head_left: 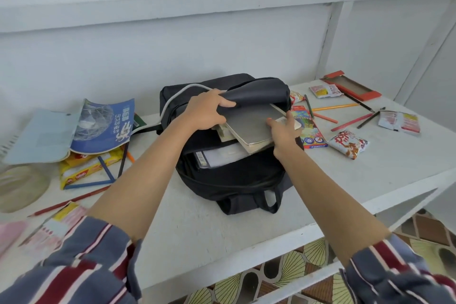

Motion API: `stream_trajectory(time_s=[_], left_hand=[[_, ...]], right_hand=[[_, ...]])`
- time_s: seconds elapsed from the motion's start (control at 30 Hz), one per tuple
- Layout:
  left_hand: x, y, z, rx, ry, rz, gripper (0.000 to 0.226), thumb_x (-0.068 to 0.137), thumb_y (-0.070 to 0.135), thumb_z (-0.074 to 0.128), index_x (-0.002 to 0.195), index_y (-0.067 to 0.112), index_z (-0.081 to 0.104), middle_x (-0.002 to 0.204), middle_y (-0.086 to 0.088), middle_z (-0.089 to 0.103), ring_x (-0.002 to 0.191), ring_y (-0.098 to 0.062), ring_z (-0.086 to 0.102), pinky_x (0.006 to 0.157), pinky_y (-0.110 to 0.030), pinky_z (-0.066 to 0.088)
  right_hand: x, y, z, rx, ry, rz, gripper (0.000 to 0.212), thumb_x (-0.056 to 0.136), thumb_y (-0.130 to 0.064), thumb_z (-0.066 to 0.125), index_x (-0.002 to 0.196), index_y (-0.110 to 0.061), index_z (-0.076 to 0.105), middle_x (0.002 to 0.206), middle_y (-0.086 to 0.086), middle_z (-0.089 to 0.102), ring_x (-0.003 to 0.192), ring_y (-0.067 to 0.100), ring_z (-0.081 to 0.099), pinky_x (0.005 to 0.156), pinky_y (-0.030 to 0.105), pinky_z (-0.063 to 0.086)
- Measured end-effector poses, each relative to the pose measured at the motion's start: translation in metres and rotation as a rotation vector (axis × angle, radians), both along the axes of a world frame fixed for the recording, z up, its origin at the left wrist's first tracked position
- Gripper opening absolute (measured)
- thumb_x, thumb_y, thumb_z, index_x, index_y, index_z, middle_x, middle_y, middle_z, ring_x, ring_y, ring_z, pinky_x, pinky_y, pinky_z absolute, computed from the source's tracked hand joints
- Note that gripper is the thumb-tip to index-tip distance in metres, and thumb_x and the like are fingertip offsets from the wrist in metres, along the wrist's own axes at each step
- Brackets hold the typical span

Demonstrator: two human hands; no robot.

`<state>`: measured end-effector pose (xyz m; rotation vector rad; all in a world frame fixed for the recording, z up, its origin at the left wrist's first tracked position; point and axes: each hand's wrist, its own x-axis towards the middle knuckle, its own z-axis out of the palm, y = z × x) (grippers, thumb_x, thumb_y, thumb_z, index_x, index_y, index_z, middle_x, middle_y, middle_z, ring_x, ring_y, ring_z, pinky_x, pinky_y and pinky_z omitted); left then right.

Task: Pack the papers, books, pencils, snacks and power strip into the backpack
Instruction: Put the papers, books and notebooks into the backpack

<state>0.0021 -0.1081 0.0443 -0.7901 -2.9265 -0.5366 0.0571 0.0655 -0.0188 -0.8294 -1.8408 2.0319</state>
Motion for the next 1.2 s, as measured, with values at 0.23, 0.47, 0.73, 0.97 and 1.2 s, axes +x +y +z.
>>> stream_trajectory(time_s=[0.23,0.47,0.73,0.97,1.2], left_hand=[[-0.008,-0.004,0.0,0.065,-0.06,-0.02,0.053,0.078,0.013,0.068,0.126,0.033,0.057,0.149,0.003,0.034,0.135,-0.021,0.034,0.11,-0.043,0.03],[-0.006,-0.008,0.001,0.122,-0.127,-0.044,0.055,0.075,0.012,0.071,0.124,0.034,0.058,0.148,0.006,0.035,0.135,-0.018,0.034,0.111,-0.039,0.03],[0.006,-0.007,0.005,0.112,-0.123,-0.048,0.056,0.076,0.017,0.074,0.127,0.031,0.057,0.148,0.003,0.034,0.134,-0.019,0.034,0.106,-0.03,0.028],[0.008,-0.007,0.008,0.119,-0.126,-0.057,0.055,0.076,0.016,0.074,0.127,0.03,0.056,0.142,0.005,0.04,0.129,-0.017,0.039,0.097,-0.025,0.029],[0.007,-0.008,0.008,0.135,-0.136,-0.054,0.054,0.075,0.019,0.075,0.125,0.03,0.058,0.139,0.006,0.043,0.128,-0.016,0.04,0.095,-0.023,0.029]], right_hand=[[0.039,0.038,0.02,0.697,-0.08,0.44,0.075,0.081,-0.024,0.07,0.144,-0.033,0.03,0.157,0.009,0.0,0.143,0.029,0.009,0.112,0.04,0.018],[0.019,0.046,-0.004,1.055,0.207,0.744,0.04,0.075,-0.024,0.076,0.11,-0.036,0.064,0.147,-0.002,0.039,0.142,0.024,0.017,0.114,0.054,0.009],[-0.009,0.043,-0.012,1.089,0.25,0.728,0.036,0.077,-0.027,0.073,0.112,-0.029,0.066,0.143,-0.001,0.044,0.139,0.023,0.026,0.115,0.047,0.015],[-0.027,0.03,-0.009,1.184,0.237,0.68,0.038,0.082,-0.035,0.068,0.12,-0.034,0.061,0.148,0.0,0.038,0.143,0.022,0.019,0.117,0.043,0.004],[-0.027,0.034,-0.019,1.294,0.233,0.65,0.034,0.091,-0.034,0.056,0.124,-0.037,0.056,0.148,-0.002,0.038,0.141,0.018,0.022,0.113,0.039,0.005]])
